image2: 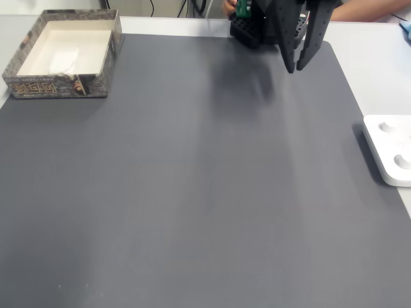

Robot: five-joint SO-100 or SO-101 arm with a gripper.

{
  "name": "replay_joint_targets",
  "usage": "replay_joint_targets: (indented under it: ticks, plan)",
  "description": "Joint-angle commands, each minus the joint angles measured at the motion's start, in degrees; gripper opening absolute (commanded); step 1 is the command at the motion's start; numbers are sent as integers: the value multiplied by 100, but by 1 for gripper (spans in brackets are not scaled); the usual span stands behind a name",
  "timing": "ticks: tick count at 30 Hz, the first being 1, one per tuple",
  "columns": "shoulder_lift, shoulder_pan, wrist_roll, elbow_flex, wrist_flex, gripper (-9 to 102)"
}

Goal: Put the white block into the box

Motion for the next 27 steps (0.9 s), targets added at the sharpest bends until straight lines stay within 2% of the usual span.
replay_joint_targets:
  ticks: [1,6,19,24,27]
  plan:
    - [422,-44,-62,149,-185,-2]
    - [659,-158,-70,466,-431,-2]
    - [659,-167,-316,861,-466,-2]
    - [659,-123,-334,861,-141,-2]
    - [659,-132,-668,861,589,0]
